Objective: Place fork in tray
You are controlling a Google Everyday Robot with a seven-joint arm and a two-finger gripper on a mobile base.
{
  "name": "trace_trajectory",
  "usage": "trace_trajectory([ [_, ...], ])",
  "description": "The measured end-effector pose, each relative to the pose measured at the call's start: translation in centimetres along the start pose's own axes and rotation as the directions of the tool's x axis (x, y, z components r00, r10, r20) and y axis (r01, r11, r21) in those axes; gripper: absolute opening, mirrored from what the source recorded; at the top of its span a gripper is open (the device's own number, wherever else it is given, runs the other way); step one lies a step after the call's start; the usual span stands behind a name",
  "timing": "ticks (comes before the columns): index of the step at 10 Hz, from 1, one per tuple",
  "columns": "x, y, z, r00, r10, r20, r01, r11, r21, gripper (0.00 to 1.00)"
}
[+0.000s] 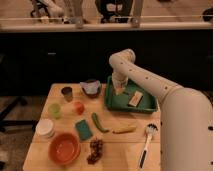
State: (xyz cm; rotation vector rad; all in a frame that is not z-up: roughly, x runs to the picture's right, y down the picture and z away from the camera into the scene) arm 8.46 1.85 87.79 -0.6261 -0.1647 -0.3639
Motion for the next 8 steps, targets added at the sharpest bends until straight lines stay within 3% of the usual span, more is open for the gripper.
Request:
trace_trajectory([
  [8,-0.03,-0.02,0.01,1.000,-0.001,0.000,0.001,1.000,0.000,0.78],
])
